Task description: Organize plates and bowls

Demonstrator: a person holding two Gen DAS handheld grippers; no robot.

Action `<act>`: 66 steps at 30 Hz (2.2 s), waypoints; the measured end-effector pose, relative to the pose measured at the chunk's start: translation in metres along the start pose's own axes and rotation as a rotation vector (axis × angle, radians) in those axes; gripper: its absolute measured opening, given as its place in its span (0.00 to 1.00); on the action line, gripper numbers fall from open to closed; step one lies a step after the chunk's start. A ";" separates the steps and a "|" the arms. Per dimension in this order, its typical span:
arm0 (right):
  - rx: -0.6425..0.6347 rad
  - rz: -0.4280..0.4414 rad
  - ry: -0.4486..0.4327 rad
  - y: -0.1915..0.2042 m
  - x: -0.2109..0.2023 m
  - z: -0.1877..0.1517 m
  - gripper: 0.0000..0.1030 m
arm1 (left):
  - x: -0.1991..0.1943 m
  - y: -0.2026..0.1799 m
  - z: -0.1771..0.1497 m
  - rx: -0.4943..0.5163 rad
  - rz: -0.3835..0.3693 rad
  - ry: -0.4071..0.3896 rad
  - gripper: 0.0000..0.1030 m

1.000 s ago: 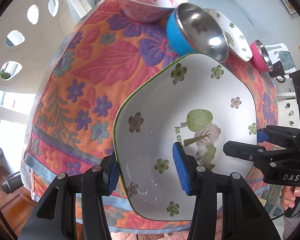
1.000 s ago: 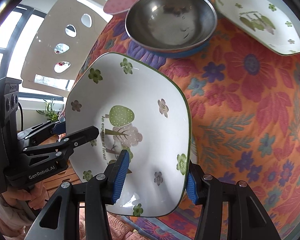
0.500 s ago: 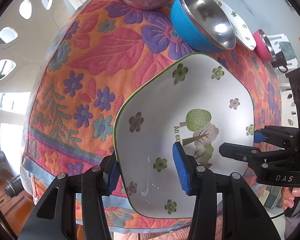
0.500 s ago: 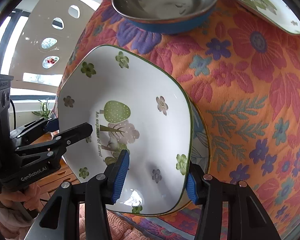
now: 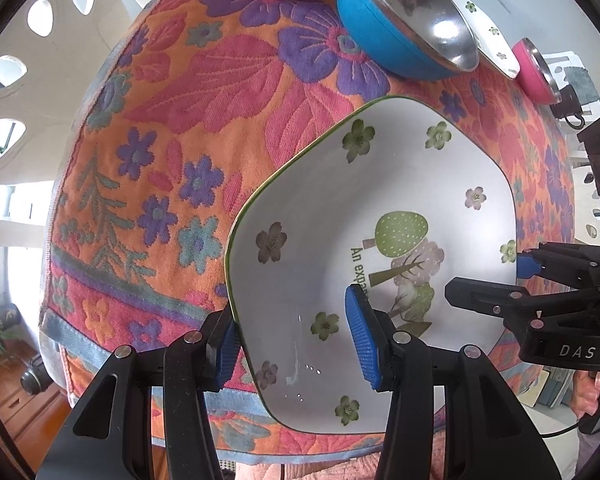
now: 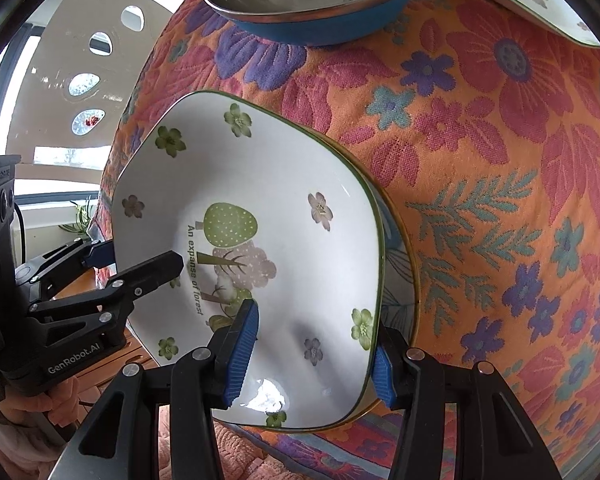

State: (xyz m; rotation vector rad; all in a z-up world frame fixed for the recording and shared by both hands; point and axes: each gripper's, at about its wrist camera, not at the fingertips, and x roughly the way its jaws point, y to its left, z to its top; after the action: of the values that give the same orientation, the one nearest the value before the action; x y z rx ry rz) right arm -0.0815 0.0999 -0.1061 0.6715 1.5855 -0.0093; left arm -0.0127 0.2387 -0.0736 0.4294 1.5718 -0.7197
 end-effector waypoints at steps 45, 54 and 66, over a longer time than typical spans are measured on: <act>-0.114 -0.299 0.044 0.051 0.019 -0.020 0.37 | -0.006 -0.031 0.001 -0.010 0.161 0.020 0.49; -0.099 -0.228 0.044 0.034 0.005 -0.027 0.39 | -0.016 -0.036 -0.005 -0.027 0.197 0.017 0.49; -0.118 -0.124 0.045 0.011 -0.012 -0.040 0.41 | -0.012 -0.048 -0.002 -0.049 0.304 0.030 0.50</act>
State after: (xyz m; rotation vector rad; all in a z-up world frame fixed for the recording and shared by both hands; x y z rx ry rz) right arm -0.1136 0.1201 -0.0853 0.4840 1.6556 0.0077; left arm -0.0442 0.2065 -0.0522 0.6292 1.5058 -0.4426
